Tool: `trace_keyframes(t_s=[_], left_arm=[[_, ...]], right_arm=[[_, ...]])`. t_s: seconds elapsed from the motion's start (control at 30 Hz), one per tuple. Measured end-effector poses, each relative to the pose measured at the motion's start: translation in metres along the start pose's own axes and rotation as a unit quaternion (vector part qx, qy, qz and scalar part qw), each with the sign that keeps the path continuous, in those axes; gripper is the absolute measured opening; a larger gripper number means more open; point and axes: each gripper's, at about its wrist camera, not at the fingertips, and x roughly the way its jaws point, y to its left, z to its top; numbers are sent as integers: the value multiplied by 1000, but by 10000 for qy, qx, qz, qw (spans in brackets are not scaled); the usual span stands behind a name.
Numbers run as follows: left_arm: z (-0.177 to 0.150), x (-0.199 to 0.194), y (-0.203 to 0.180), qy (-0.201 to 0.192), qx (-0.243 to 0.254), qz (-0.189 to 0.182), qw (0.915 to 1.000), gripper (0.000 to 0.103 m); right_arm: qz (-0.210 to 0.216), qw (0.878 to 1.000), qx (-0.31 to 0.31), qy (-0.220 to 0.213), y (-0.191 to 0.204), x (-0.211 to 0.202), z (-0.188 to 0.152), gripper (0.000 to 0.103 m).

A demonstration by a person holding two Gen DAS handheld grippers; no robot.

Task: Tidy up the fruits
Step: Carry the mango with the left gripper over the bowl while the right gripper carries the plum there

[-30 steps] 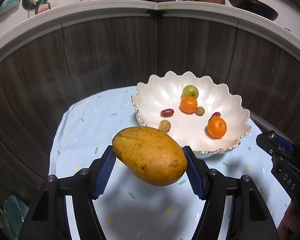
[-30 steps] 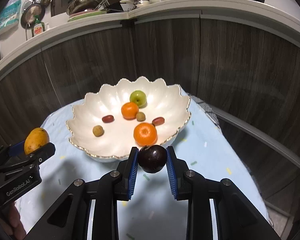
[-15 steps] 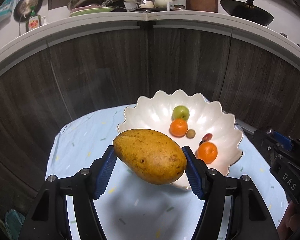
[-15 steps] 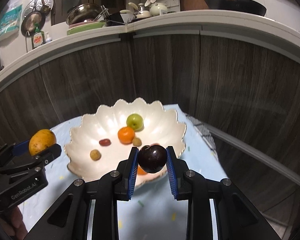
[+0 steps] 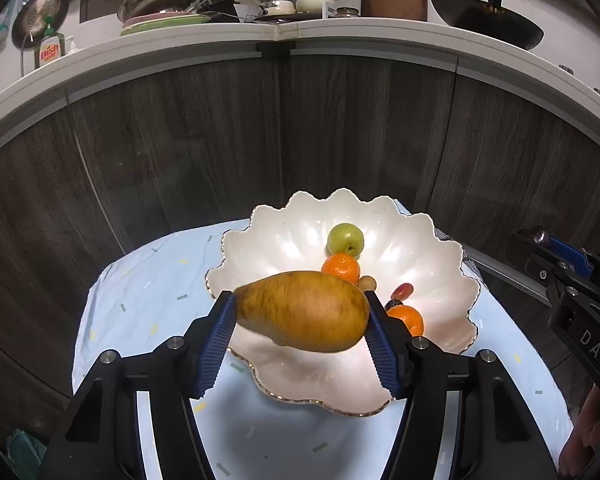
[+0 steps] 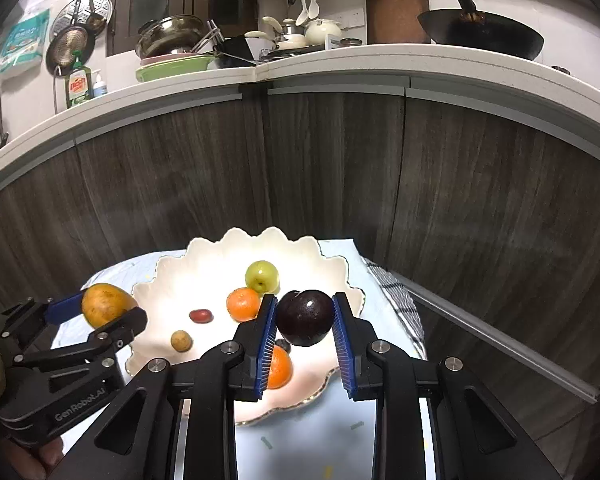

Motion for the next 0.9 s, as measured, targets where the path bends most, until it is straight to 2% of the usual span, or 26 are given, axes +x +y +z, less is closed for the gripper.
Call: trace_keyframes(t_s=[0.4, 0.63, 0.9], left_arm=[[5, 13, -1, 104, -15, -70, 9999, 54], [5, 26, 0, 242, -34, -129, 9996, 44], [1, 40, 2, 385, -85, -168, 9991, 43]], right_arm=[[39, 10000, -72, 9, 3, 9, 7, 29], [90, 9999, -99, 95, 5, 22, 9, 29], [128, 9997, -136, 163, 9, 38, 9, 29]])
